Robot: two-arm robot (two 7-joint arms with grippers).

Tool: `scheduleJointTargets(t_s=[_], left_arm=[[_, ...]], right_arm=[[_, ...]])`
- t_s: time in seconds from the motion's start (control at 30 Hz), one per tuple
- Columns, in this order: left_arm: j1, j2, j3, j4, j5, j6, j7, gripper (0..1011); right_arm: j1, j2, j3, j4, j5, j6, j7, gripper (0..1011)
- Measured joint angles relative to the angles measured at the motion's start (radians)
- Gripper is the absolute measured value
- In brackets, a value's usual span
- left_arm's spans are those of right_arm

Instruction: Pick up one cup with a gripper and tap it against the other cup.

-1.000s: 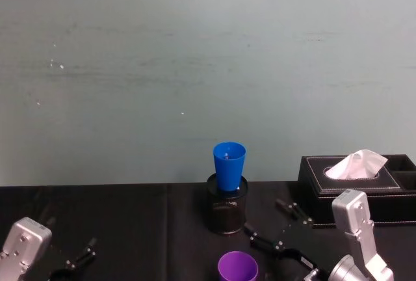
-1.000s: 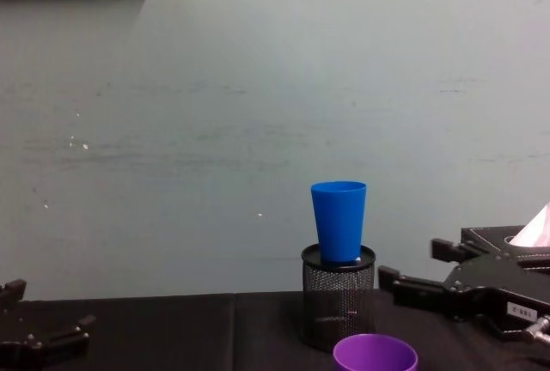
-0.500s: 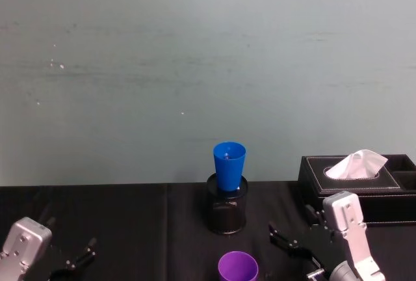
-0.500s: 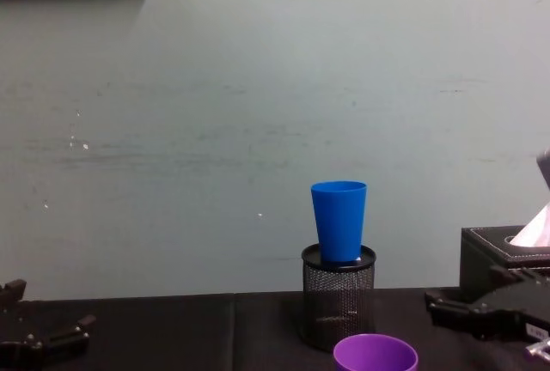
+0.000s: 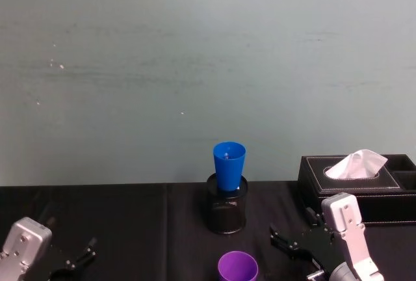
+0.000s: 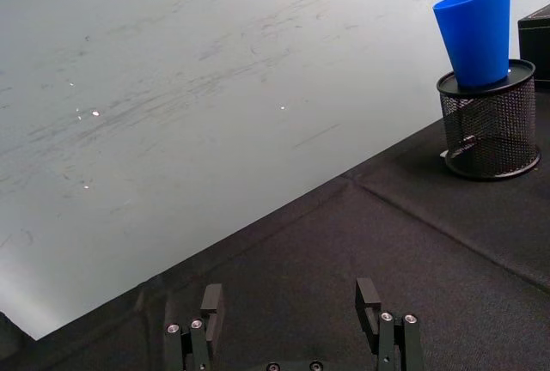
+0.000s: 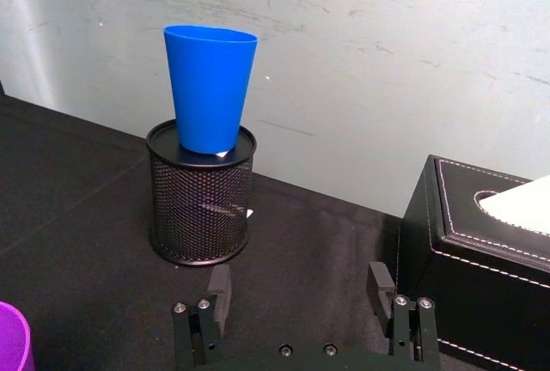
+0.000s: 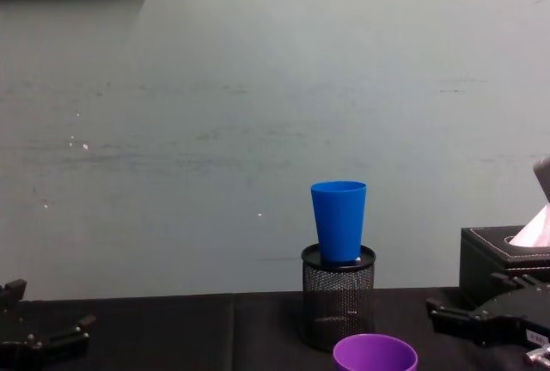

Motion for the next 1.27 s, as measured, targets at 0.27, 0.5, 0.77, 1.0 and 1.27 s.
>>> scheduleJointTargets(t_s=[0.27, 0.5, 0.77, 1.0, 1.27], left_arm=[[0.000, 0.000, 0.000, 0.000, 0.000, 0.000, 0.000, 1000], [0.000, 0.000, 0.000, 0.000, 0.000, 0.000, 0.000, 1000], [0.000, 0.000, 0.000, 0.000, 0.000, 0.000, 0.000, 1000], [0.000, 0.000, 0.000, 0.000, 0.000, 0.000, 0.000, 1000], [0.000, 0.000, 0.000, 0.000, 0.000, 0.000, 0.000, 1000]], right_arm=[[-0.001, 0.001, -0.001, -0.003, 0.000, -0.001, -0.001, 1002], [-0.001, 0.001, -0.001, -0.004, 0.000, -0.001, -0.002, 1002], [-0.001, 0.002, -0.001, -0.004, 0.001, -0.002, -0.002, 1002], [-0.001, 0.002, -0.001, -0.005, 0.001, -0.002, -0.003, 1002], [-0.001, 0.002, -0.001, -0.005, 0.002, -0.002, -0.003, 1002]])
